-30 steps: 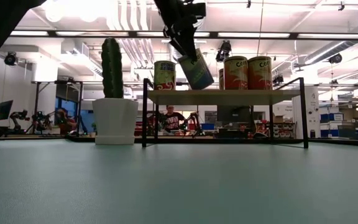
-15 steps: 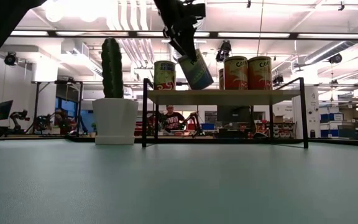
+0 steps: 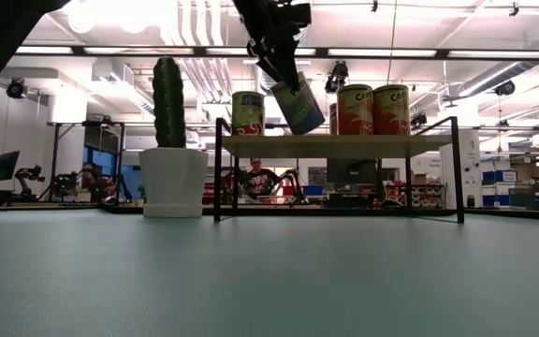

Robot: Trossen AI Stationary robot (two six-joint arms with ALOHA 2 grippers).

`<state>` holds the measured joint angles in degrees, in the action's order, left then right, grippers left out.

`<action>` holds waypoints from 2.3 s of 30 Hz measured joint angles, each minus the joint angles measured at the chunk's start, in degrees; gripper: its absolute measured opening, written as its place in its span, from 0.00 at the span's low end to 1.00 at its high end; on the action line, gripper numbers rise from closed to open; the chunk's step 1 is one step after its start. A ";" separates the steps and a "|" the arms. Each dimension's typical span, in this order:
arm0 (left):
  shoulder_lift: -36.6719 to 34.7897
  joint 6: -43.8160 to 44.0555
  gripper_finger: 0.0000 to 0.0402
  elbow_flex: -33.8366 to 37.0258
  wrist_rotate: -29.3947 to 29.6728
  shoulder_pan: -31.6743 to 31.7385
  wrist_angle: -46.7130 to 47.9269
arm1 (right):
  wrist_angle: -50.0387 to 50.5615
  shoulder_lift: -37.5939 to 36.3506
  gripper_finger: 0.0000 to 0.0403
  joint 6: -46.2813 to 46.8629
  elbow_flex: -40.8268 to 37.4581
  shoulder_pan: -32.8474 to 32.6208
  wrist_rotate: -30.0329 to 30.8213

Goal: Pick and place cans onto a shelf
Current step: Put the canned peas on the shelf

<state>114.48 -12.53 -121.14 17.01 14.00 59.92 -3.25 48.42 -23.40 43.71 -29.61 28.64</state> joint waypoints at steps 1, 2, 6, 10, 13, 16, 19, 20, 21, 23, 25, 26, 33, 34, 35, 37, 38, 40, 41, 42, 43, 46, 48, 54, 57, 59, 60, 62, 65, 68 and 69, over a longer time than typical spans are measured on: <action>0.00 0.00 0.79 0.00 -0.01 0.00 -0.01 | 0.00 0.00 0.03 0.00 0.00 0.00 0.00; 0.00 0.00 0.79 0.00 0.00 0.00 -0.02 | 0.00 0.00 0.03 0.00 0.01 0.00 0.00; 0.00 0.15 0.79 0.00 0.01 0.00 0.57 | 0.00 0.00 0.03 0.01 0.01 0.00 0.00; 0.00 0.40 0.79 0.00 -0.01 0.00 0.88 | 0.00 0.00 0.03 0.02 0.01 0.00 0.00; 0.00 0.46 0.79 0.00 0.00 0.00 0.98 | 0.01 0.00 0.03 0.02 0.00 0.00 0.00; 0.00 0.48 0.79 0.00 -0.01 0.07 0.98 | 0.01 0.00 0.03 0.02 0.00 0.00 0.00; 0.00 1.04 0.79 0.00 0.01 0.15 0.97 | 0.02 0.00 0.03 0.07 0.00 0.00 0.00; 0.00 1.12 0.79 0.00 0.00 0.15 0.97 | 0.02 0.00 0.03 0.23 0.01 0.00 0.00; 0.00 1.23 0.79 0.00 -0.01 0.15 0.96 | 0.02 0.00 0.03 0.26 0.00 0.00 0.00; 0.00 1.27 0.79 0.00 0.01 0.15 0.94 | 0.02 0.00 0.03 0.26 0.00 0.00 0.00; 0.00 1.27 0.79 0.00 0.00 0.15 0.94 | 0.02 0.00 0.03 0.26 0.00 0.00 0.00; 0.00 1.27 0.79 0.00 0.01 0.15 0.94 | 0.02 0.00 0.03 0.26 0.00 0.00 0.00; 0.00 1.03 0.79 0.00 0.01 0.15 0.07 | 0.04 0.00 0.03 0.26 0.00 0.00 0.00; 0.00 1.01 0.79 0.00 0.00 0.15 0.08 | 0.04 0.00 0.03 0.26 0.00 0.00 -0.02; 0.00 0.98 0.79 0.00 0.01 0.15 0.09 | 0.04 0.00 0.03 0.26 0.00 0.00 -0.01; 0.00 0.94 0.79 0.00 0.01 0.15 0.09 | 0.07 0.00 0.03 0.26 0.00 0.00 0.00; 0.00 0.94 0.79 0.00 0.01 0.15 0.09 | 0.09 0.00 0.03 0.26 0.00 0.00 0.00; 0.00 0.92 0.79 0.00 -0.01 0.15 0.19 | 0.13 0.00 0.03 0.26 0.00 0.00 0.00; 0.00 0.90 0.79 0.00 0.01 0.15 0.48 | 0.13 0.00 0.03 0.26 0.00 0.00 0.00; 0.00 0.88 0.79 0.00 0.00 0.15 1.01 | 0.17 0.00 0.03 0.26 0.00 0.00 0.00; 0.00 0.87 0.79 0.00 0.01 0.15 1.56 | 0.24 0.00 0.03 0.26 0.00 0.00 0.00; 0.00 0.97 0.79 0.00 -0.01 0.15 1.86 | 0.44 0.00 0.03 0.26 0.00 0.00 -0.02; 0.00 0.98 0.79 0.00 -0.01 0.15 1.86 | 0.44 0.00 0.03 0.26 0.00 0.00 -0.01; 0.00 0.96 0.79 0.00 -0.01 0.15 1.86 | 0.44 -0.02 0.03 0.27 0.00 0.00 -0.02; 0.00 0.60 0.79 0.00 -0.01 0.15 1.88 | 0.44 -0.02 0.03 0.46 0.00 0.00 -0.02; 0.00 0.28 0.79 0.00 -0.01 0.15 1.90 | 0.45 0.00 0.03 0.46 0.00 0.00 0.00; 0.00 0.24 0.79 0.00 -0.01 0.18 1.88 | 0.45 -0.01 0.03 0.46 0.00 0.00 -0.01; 0.00 0.84 0.79 0.00 -0.01 0.33 1.82 | 0.44 0.00 0.03 0.46 0.00 0.00 0.00; 0.00 1.33 0.79 0.00 -0.02 0.54 1.62 | 0.44 0.00 0.03 0.46 0.00 0.00 -0.02; 0.00 1.46 0.79 0.00 -0.01 0.69 1.60 | 0.44 -0.01 0.03 0.46 0.00 0.00 -0.01; 0.00 1.46 0.79 0.00 -0.01 0.74 1.62 | 0.46 -0.02 0.03 0.46 0.00 0.00 -0.01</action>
<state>114.48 -11.07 -121.14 16.99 14.74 61.54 -2.79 48.40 -22.94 43.70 -29.61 28.63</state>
